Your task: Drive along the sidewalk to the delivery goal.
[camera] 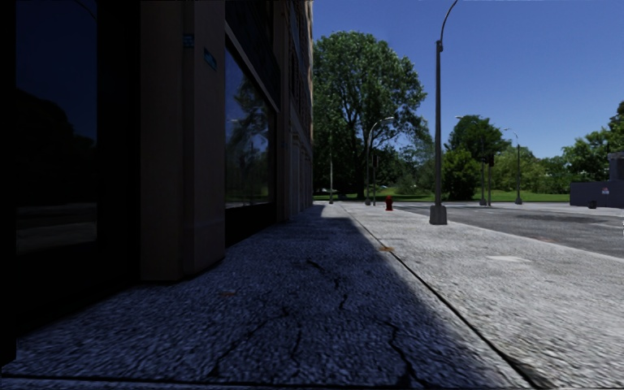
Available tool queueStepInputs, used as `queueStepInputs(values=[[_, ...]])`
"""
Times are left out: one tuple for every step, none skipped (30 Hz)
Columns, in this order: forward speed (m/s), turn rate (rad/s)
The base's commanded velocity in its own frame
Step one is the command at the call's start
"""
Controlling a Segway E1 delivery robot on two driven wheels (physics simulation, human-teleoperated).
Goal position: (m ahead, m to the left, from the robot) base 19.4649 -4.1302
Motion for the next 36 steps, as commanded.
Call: queueStepInputs(values=[[2.0, -0.28], [2.0, -0.28], [2.0, -0.28], [2.0, -0.28], [2.0, -0.28], [2.0, -0.28], [2.0, -0.28], [2.0, -0.28], [2.0, -0.28], [2.0, -0.28], [2.0, -0.28], [2.0, -0.28], [2.0, -0.28], [2.0, -0.28], [2.0, -0.28], [2.0, -0.28], [2.0, -0.28], [2.0, -0.28], [2.0, -0.28], [2.0, -0.14], [2.0, -0.14], [2.0, 0.0], [2.0, 0.0], [2.0, 0.0], [2.0, 0.0], [2.0, 0.0], [2.0, 0.0], [2.0, 0.0], [2.0, 0.0], [2.0, 0.0], [2.0, 0.0], [2.0, 0.0], [2.0, 0.0], [2.0, 0.0], [2.0, 0.0], [2.0, 0.0]])
